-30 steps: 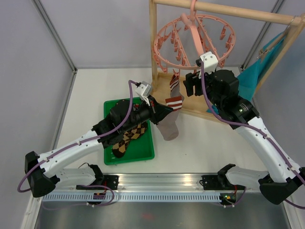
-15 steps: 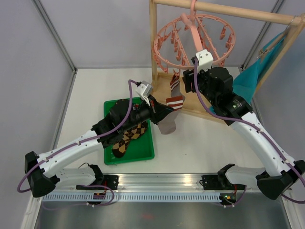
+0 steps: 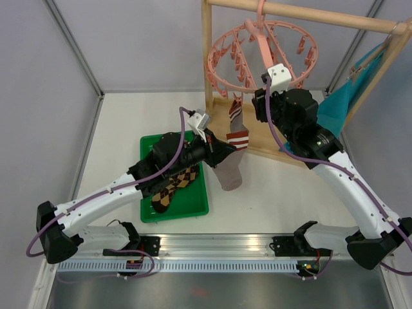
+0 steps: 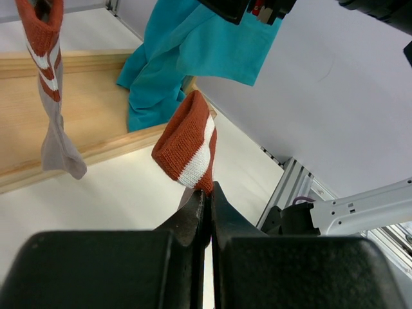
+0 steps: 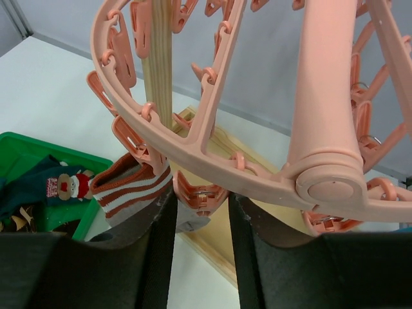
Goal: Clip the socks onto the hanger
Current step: Open the clamp at the hanger.
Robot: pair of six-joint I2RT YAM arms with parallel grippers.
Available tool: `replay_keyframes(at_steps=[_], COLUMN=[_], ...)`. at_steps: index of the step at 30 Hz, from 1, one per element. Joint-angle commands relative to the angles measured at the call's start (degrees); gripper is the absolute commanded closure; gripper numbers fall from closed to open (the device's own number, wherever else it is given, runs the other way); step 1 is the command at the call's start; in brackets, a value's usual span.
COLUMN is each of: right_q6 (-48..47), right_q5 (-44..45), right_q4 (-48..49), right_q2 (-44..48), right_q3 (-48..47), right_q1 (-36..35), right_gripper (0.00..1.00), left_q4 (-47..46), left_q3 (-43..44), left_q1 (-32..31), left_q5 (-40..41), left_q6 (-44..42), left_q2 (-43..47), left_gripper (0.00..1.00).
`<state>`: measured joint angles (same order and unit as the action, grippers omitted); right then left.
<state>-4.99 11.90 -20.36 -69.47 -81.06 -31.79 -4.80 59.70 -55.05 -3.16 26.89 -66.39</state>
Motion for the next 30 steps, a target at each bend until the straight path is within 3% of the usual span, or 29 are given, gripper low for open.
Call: replay_keyframes(at_steps=[1,7,16,30], right_q6=[0.9,2.9,10.4,17.1], right_q5=[-0.4,-1.6,-5.7,-5.0], right_q4=[1.6,0.4,-2.6,-7.7], right_q2=[0.0,-0.5,-2.8,-7.4], right_q3=[-3.1,-4.1,-8.7,-15.7], right_q1=[-0.3,-0.4,-0.3,-0.4], right_gripper=[0.61,0.73,1.00,1.00], left_q4=[-1.5,-2.6,-2.5,-7.1], left_q3=[3.0,4.5,9.6,10.4], left_q1=[-0.2,-0.2,-0.1,-0.1], left_q5=[-0.2,1.0,4.3,14.9], left_q6=[-2.0,-2.5,-7.4,-22.6], left_q2=[-0.8,-3.6,-8.8,-12.8], left_gripper=[0.98,0.98,0.98,0.98])
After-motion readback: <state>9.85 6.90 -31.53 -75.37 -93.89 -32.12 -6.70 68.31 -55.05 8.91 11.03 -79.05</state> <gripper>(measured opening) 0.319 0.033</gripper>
